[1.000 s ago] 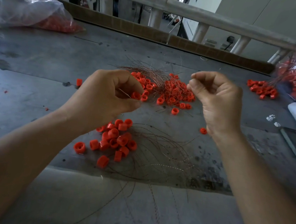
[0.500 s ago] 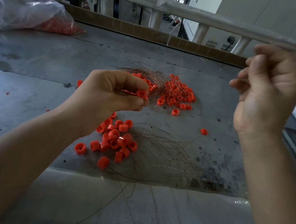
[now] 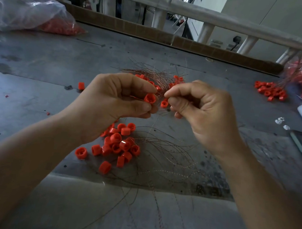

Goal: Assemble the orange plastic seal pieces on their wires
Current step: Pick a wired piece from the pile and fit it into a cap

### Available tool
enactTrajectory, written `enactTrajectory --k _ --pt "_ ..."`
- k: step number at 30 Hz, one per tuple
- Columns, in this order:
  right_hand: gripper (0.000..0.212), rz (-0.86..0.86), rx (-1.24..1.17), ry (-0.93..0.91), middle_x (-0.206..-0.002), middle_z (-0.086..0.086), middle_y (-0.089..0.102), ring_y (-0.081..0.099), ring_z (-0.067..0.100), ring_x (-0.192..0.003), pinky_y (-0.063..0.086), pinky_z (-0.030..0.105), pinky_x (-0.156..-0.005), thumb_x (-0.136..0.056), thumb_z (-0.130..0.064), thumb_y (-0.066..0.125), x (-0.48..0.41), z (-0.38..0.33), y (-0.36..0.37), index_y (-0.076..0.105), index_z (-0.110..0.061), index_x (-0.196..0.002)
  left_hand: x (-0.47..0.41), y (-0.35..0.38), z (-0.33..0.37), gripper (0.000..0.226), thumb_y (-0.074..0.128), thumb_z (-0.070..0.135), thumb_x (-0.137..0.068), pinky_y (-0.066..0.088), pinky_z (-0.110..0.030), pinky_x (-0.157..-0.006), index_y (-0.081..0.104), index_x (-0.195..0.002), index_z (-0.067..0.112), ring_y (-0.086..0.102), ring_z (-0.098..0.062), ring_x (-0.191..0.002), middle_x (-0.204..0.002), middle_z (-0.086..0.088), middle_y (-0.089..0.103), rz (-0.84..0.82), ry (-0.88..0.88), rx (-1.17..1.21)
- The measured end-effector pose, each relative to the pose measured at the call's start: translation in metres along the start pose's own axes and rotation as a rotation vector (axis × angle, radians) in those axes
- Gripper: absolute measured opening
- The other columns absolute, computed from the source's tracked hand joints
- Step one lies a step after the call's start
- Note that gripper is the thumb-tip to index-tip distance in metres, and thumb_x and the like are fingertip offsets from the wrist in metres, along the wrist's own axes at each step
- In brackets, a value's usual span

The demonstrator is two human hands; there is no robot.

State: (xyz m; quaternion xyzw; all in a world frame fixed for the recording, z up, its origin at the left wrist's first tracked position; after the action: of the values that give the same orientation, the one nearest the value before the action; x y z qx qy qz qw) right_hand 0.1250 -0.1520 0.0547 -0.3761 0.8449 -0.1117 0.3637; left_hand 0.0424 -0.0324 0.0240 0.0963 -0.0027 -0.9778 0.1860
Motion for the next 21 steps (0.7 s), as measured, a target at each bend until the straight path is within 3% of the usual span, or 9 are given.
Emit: enactTrajectory --k 5,11,21 --pt "0.027 -0.01 0.048 0.042 -0.076 -0.009 0.059 0.058 0.009 -0.067 0.048 0.022 -0.061 -0.08 -0.007 0.065 0.0 0.0026 0.0042 0.061 -0.034 -0.08 0.0015 0.0033 0.0031 0.029 0.065 0.008 -0.054 0.052 -0.015 -0.062 0.068 -0.082 0.015 0.07 -0.011 -0.073 -0.075 -0.001 0.073 -0.032 0.013 -0.028" --pt "0.03 -0.023 0.114 0.017 -0.075 -0.014 0.055 0.053 -0.002 -0.065 0.039 0.009 -0.062 -0.081 -0.006 0.065 0.0007 0.0016 0.0058 0.059 -0.035 -0.08 0.0029 0.0036 0.0047 0.03 0.068 0.015 -0.046 0.053 -0.016 -0.061 0.074 -0.075 0.018 0.07 -0.013 -0.072 -0.076 -0.004 0.073 -0.037 -0.002 0.065" --pt "0.023 -0.003 0.172 0.01 -0.074 -0.014 0.054 0.053 -0.001 -0.067 0.04 0.01 -0.063 -0.081 -0.007 0.064 0.0016 0.0006 0.0029 0.061 -0.029 -0.083 0.0033 0.0063 0.0032 0.035 0.061 0.006 -0.055 0.053 -0.016 -0.063 0.07 -0.087 0.015 0.07 -0.012 -0.072 -0.075 -0.003 0.073 -0.071 -0.038 0.094"
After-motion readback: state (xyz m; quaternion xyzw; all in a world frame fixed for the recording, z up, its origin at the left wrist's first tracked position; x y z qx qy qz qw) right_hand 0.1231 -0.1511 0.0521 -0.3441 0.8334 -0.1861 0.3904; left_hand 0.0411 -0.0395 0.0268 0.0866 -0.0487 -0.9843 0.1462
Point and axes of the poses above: each hand's wrist, its own x-axis away from the middle knuckle, its own y-axis out of the palm, z = x × y, the point moved 6 cm from there along -x, towards the middle knuckle
